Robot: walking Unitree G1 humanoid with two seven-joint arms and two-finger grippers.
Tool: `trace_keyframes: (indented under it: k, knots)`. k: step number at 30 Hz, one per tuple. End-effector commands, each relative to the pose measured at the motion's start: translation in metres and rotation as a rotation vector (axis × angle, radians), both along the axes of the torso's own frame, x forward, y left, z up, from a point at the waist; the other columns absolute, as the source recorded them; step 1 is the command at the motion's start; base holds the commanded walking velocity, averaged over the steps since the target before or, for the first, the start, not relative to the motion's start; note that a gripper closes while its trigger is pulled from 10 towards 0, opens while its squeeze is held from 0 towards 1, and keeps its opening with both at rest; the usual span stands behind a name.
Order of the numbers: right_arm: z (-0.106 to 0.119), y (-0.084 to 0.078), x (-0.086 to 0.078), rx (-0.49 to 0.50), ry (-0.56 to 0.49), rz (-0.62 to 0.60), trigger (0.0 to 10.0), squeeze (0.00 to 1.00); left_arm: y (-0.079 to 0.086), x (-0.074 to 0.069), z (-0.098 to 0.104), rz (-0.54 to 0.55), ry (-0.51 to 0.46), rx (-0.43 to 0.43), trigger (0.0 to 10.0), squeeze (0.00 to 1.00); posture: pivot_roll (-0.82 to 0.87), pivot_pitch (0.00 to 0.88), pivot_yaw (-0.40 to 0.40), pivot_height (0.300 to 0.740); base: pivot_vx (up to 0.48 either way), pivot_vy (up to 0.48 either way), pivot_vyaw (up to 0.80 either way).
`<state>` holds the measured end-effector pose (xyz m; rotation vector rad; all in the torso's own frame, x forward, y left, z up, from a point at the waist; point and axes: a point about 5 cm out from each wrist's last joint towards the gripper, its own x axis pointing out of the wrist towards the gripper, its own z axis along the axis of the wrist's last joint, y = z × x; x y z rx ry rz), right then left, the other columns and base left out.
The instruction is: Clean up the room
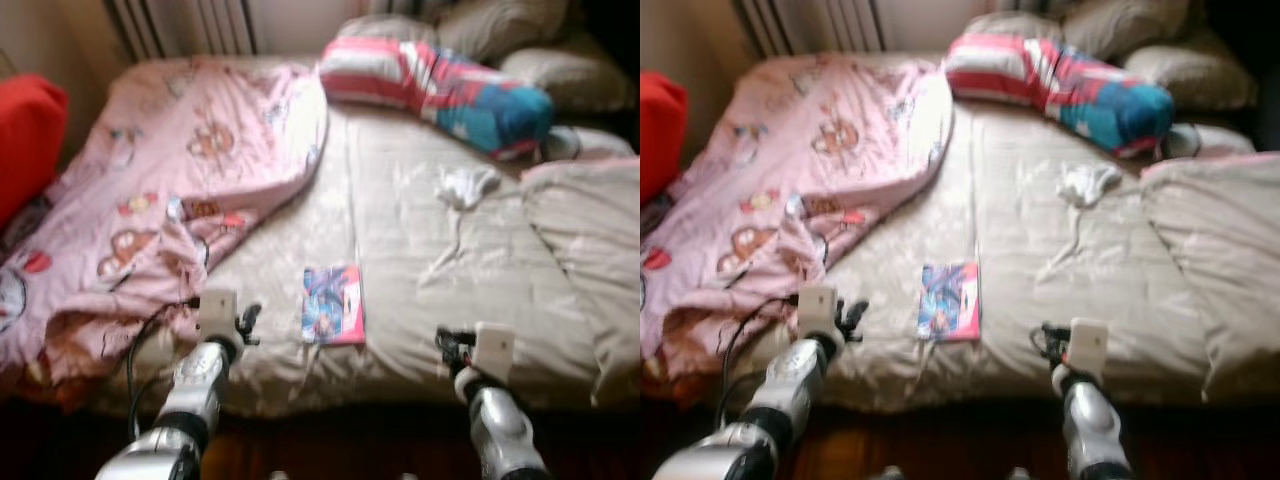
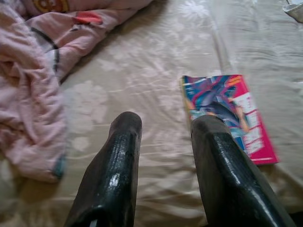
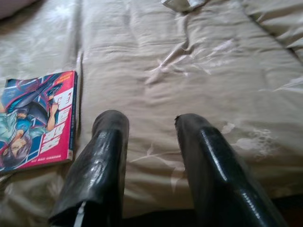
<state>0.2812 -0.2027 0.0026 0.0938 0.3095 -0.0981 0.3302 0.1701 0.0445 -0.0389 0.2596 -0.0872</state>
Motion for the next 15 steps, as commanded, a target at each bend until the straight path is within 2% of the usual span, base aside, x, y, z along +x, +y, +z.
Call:
trace_keyframes:
  k: [1,4,6,8,11,14,15]
  knots:
    - [-0.011,0.012,-0.006,0.029,0.055,0.017,10.0,0.0,0.012,-0.015,-0.021,0.018,0.114,0.02,10.0,0.0,-0.08,0.164,0.04,0.74,0.0,0.0,0.0]
    - [-0.026,0.011,-0.019,0.068,0.15,-0.014,10.0,0.0,0.012,-0.031,-0.041,-0.005,0.233,0.022,10.0,0.0,-0.08,0.155,0.04,0.74,0.0,0.0,0.0]
    - [-0.027,0.011,-0.02,0.074,0.157,-0.019,10.0,0.0,0.012,-0.032,-0.043,-0.004,0.241,0.018,10.0,0.0,-0.08,0.155,0.04,0.74,0.0,0.0,0.0]
    - [-0.039,0.012,-0.032,0.081,0.238,-0.023,10.0,0.0,0.012,-0.043,-0.055,0.007,0.315,-0.004,10.0,0.0,-0.08,0.147,0.04,0.74,0.0,0.0,0.0]
    - [-0.055,0.013,-0.051,0.075,0.353,-0.021,10.0,0.0,0.012,-0.06,-0.072,-0.024,0.414,0.048,10.0,0.0,-0.08,0.141,0.041,0.74,0.0,0.0,0.0]
    - [-0.062,0.014,-0.06,0.08,0.395,-0.024,10.0,0.0,0.014,-0.067,-0.078,-0.02,0.451,0.056,10.0,0.0,-0.08,0.137,0.04,0.74,0.0,0.0,0.0]
    - [-0.067,0.016,-0.067,0.085,0.429,-0.019,10.0,0.0,0.017,-0.074,-0.084,-0.006,0.487,0.055,10.0,0.0,-0.08,0.134,0.04,0.74,0.0,0.0,0.0]
